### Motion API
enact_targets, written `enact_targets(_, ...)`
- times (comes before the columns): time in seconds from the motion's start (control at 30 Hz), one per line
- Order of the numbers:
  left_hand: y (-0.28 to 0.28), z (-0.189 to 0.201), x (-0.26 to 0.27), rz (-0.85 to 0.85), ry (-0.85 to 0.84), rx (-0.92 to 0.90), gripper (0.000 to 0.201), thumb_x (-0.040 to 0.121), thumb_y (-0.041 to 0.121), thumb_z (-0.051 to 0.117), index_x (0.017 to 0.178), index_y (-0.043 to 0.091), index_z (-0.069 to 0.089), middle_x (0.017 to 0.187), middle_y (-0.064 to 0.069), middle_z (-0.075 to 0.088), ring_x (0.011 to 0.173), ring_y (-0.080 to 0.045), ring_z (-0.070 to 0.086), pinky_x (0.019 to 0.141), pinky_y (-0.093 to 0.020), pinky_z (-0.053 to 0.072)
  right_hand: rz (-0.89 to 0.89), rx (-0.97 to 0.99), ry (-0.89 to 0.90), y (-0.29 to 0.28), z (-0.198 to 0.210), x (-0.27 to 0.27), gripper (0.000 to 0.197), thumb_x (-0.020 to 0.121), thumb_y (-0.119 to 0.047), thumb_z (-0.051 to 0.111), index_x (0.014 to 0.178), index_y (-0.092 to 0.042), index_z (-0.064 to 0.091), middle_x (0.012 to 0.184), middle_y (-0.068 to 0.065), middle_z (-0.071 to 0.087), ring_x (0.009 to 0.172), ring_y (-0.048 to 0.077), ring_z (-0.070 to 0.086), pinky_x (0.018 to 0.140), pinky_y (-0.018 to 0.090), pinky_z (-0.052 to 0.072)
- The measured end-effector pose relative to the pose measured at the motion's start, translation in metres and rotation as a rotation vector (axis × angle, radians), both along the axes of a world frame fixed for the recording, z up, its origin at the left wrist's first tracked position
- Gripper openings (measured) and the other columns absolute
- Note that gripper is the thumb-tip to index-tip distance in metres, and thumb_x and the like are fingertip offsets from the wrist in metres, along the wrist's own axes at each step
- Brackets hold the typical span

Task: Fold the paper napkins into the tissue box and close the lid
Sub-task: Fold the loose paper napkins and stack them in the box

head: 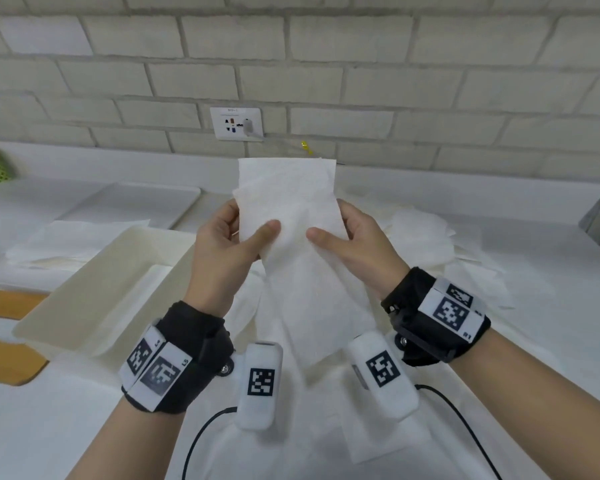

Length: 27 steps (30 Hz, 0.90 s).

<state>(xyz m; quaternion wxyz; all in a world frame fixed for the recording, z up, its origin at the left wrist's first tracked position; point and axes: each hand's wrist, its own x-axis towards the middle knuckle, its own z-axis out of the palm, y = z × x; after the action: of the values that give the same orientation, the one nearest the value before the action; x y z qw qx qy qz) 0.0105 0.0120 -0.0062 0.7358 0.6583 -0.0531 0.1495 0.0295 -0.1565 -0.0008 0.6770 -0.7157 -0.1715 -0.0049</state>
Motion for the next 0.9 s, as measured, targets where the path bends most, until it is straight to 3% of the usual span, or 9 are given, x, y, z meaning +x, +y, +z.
enact_targets(0.13, -0.005, -0.007, -0.001, -0.085, 0.07, -0.031, 0.072, 0.067, 0.006, 0.078, 0.131, 0.016, 0.047, 0.122, -0.004, 0.063, 0.1, -0.023, 0.068, 0.076, -0.035, 0.057, -0.065, 0.067, 0.011, -0.003, 0.0, 0.002, 0.01, 0.091, -0.011, 0.056, 0.097, -0.011, 0.064, 0.095, 0.004, 0.068, 0.084, 0.014, 0.064, 0.078, 0.028, 0.052)
enact_targets(0.27, -0.014, -0.014, -0.002, -0.105, 0.156, -0.082, 0.086, 0.056, 0.009, 0.081, 0.132, 0.022, 0.043, 0.122, -0.014, 0.061, 0.098, -0.026, 0.069, 0.082, -0.041, 0.056, -0.126, 0.055, -0.041, -0.004, -0.001, 0.004, 0.011, 0.09, -0.01, 0.058, 0.086, -0.018, 0.064, 0.087, -0.002, 0.067, 0.08, 0.01, 0.063, 0.076, 0.026, 0.052)
enact_targets(0.37, -0.012, -0.017, -0.001, -0.076, 0.19, -0.089, 0.083, 0.06, 0.002, 0.077, 0.133, 0.022, 0.042, 0.109, -0.013, 0.069, 0.092, -0.025, 0.069, 0.081, -0.037, 0.057, -0.252, 0.0, -0.088, -0.01, 0.002, 0.01, 0.015, 0.089, -0.012, 0.06, 0.079, -0.023, 0.063, 0.082, 0.0, 0.063, 0.076, 0.017, 0.056, 0.068, 0.031, 0.051)
enact_targets(0.43, -0.008, -0.018, -0.001, -0.078, 0.202, -0.106, 0.078, 0.071, -0.012, 0.071, 0.135, 0.022, 0.041, 0.102, -0.014, 0.071, 0.086, -0.024, 0.069, 0.074, -0.031, 0.057, -0.291, -0.007, -0.113, -0.018, 0.006, 0.015, 0.02, 0.089, -0.008, 0.059, 0.075, -0.022, 0.063, 0.081, -0.002, 0.06, 0.074, 0.011, 0.053, 0.058, 0.026, 0.055)
enact_targets(0.53, 0.002, -0.02, 0.0, -0.034, 0.209, -0.128, 0.079, 0.079, -0.02, 0.055, 0.13, 0.038, 0.039, 0.086, -0.011, 0.071, 0.07, -0.019, 0.066, 0.061, -0.026, 0.054, -0.305, -0.022, -0.151, -0.031, 0.014, 0.019, 0.022, 0.089, -0.003, 0.058, 0.073, -0.018, 0.062, 0.082, -0.006, 0.057, 0.072, 0.002, 0.056, 0.057, 0.025, 0.057)
enact_targets(0.63, 0.013, -0.024, 0.005, 0.06, 0.223, -0.123, 0.076, 0.078, -0.02, 0.05, 0.12, 0.043, 0.048, 0.094, -0.012, 0.064, 0.073, -0.024, 0.059, 0.07, -0.034, 0.05, -0.299, -0.076, -0.176, -0.041, 0.024, 0.018, 0.024, 0.086, 0.001, 0.06, 0.072, -0.018, 0.058, 0.082, -0.008, 0.055, 0.068, 0.003, 0.055, 0.058, 0.019, 0.054)
enact_targets(0.7, 0.02, -0.027, 0.01, 0.126, 0.248, -0.115, 0.062, 0.077, -0.017, 0.048, 0.107, 0.035, 0.061, 0.101, -0.007, 0.061, 0.076, -0.022, 0.056, 0.073, -0.035, 0.047, -0.293, -0.295, -0.258, -0.047, 0.032, 0.015, 0.028, 0.082, 0.001, 0.061, 0.073, -0.024, 0.053, 0.079, -0.013, 0.054, 0.058, 0.002, 0.048, 0.056, 0.012, 0.043)
enact_targets(0.83, 0.027, -0.025, 0.016, 0.191, 0.237, -0.065, 0.051, 0.077, -0.016, 0.045, 0.099, 0.024, 0.068, 0.096, 0.0, 0.065, 0.077, -0.017, 0.057, 0.069, -0.026, 0.047, -0.177, -0.555, -0.353, -0.049, 0.049, 0.007, 0.027, 0.075, 0.0, 0.056, 0.073, -0.026, 0.049, 0.081, -0.014, 0.056, 0.056, 0.022, 0.046, 0.054, 0.018, 0.035)
enact_targets(0.9, 0.024, -0.021, 0.017, 0.214, 0.17, 0.005, 0.052, 0.079, -0.015, 0.046, 0.104, 0.025, 0.066, 0.103, 0.008, 0.065, 0.087, -0.016, 0.059, 0.073, -0.025, 0.046, -0.122, -0.563, -0.355, -0.047, 0.055, 0.004, 0.027, 0.076, 0.002, 0.055, 0.072, -0.024, 0.05, 0.083, -0.007, 0.058, 0.041, 0.01, 0.037, 0.047, 0.012, 0.031)
